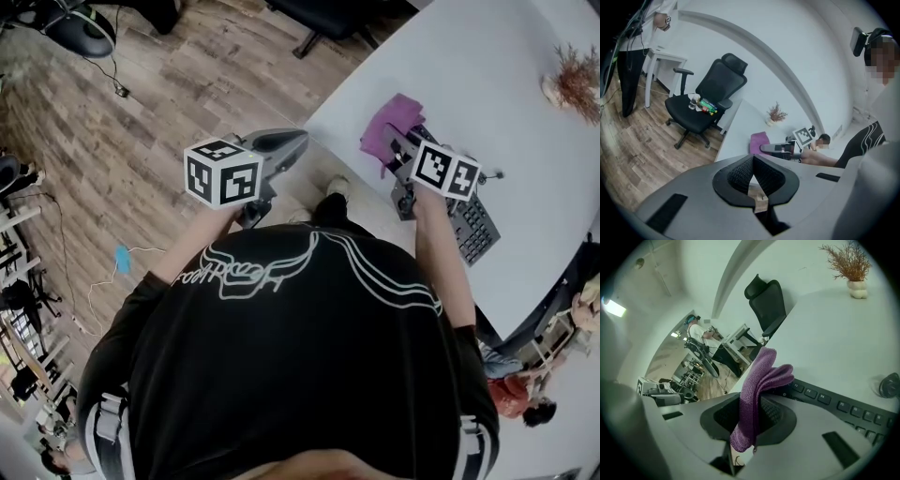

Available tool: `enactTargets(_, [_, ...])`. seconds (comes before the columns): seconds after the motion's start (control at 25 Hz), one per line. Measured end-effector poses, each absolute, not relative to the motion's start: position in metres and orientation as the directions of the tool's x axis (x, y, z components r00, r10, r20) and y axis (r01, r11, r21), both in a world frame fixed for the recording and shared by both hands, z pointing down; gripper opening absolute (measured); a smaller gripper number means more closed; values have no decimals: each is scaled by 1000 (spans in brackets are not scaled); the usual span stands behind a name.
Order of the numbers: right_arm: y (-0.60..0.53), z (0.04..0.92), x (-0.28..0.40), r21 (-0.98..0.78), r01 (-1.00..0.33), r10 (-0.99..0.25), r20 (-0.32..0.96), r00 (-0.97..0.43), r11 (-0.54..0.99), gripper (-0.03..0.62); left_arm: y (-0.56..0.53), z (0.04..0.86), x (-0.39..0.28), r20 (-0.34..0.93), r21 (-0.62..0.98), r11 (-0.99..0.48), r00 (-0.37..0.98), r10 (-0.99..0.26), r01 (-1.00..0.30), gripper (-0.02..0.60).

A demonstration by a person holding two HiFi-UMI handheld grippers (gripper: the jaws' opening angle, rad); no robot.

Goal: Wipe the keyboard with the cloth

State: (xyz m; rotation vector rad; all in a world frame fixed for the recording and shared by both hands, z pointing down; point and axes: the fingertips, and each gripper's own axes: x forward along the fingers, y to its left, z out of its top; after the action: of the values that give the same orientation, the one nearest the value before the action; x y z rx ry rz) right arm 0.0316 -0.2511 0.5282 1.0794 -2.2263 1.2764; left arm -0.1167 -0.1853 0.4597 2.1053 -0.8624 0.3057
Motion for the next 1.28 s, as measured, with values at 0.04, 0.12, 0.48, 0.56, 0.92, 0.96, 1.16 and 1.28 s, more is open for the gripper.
enactTargets(0.04, [-251, 530, 32, -576, -760, -436, 626, -647, 300, 61, -185, 462, -117, 486, 605, -424, 734, -474, -674, 8])
enactTargets(0.12, [-251, 533, 32, -575, -761, -430, 630, -646, 302, 61, -184, 464, -117, 488, 608, -418, 733, -474, -675, 8])
enactTargets(0.48, [-249, 535, 36, -568, -772, -424, 648, -633, 285, 61, -189, 464, -114, 487, 618, -423, 746, -455, -662, 8])
enactTargets(0.56, [-249, 535, 38, -565, -776, -427, 651, -627, 279, 61, -191, 465, -115, 487, 620, -428, 750, -448, -658, 8])
enactTargets(0.92, [-246, 547, 49, -546, -805, -443, 678, -586, 230, 61, -212, 475, -112, 478, 632, -470, 788, -389, -616, 8])
enactTargets(0.96, [-243, 548, 53, -546, -808, -446, 680, -582, 222, 61, -212, 475, -107, 477, 633, -477, 792, -380, -610, 8])
enactTargets(1.16, [-213, 530, 101, -534, -824, -480, 682, -552, 189, 61, -194, 460, -67, 475, 626, -516, 811, -342, -585, 8])
enactTargets(1.28, [-208, 539, 112, -529, -832, -493, 686, -534, 166, 61, -196, 467, -60, 476, 624, -535, 820, -318, -569, 8])
